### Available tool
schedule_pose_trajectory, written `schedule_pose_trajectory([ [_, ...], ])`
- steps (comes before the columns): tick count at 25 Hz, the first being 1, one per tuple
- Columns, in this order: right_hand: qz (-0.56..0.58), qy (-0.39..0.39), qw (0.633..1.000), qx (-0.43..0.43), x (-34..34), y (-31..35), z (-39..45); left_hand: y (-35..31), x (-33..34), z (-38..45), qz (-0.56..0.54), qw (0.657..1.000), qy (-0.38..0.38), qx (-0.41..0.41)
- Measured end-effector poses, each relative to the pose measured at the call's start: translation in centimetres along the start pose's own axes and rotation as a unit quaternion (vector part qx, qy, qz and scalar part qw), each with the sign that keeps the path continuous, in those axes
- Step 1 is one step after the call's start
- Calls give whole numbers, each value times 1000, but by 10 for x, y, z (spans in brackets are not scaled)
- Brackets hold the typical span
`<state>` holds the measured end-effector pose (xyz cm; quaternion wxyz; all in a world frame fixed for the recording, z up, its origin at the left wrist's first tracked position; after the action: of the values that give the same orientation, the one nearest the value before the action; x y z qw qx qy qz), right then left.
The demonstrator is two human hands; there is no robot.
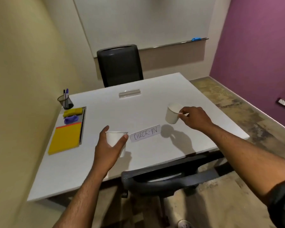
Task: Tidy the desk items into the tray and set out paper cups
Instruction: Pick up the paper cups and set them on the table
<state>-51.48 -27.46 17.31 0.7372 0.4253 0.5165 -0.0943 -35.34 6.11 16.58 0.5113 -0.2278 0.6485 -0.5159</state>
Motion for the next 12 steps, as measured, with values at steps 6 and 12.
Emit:
schedule_pose_trajectory([
  [6, -38, 135, 989, -44, 90, -74, 84, -14, 60, 10, 39, 990, -96, -92],
  [12, -130, 119, 979, -103, 143, -106, 117, -35, 83, -4, 100, 980, -125, -120],
])
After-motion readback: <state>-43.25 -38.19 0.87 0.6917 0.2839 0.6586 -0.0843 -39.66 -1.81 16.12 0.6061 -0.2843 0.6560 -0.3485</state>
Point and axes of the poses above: each hand's wrist, its own z-axis towards the middle knuckle, its own x-axis out of the palm, y = z × x, the point moved 6 cm from there along z, towards the middle knuckle, and after that the axes turned 1 degree about x, right-handed, at the moved point
